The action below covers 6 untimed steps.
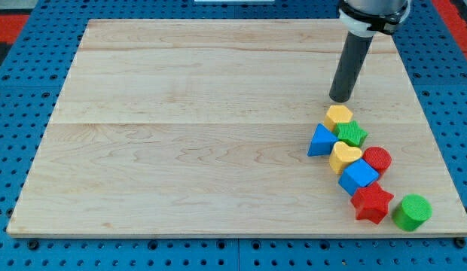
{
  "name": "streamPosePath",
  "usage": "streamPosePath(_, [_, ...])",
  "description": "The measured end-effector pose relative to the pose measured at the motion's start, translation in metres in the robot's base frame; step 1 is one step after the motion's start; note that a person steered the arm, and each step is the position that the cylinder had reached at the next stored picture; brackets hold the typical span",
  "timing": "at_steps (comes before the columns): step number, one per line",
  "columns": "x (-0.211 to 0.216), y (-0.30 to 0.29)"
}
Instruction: Push the yellow hexagon and green star downwards
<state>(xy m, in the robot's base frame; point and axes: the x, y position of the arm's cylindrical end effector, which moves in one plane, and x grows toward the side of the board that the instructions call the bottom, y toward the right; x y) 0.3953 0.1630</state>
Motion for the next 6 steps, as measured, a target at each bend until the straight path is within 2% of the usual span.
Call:
streamPosePath(4, [0.048,0.0])
streamPosePath(5, [0.072,0.001])
streamPosePath(6, [0.067,0.001])
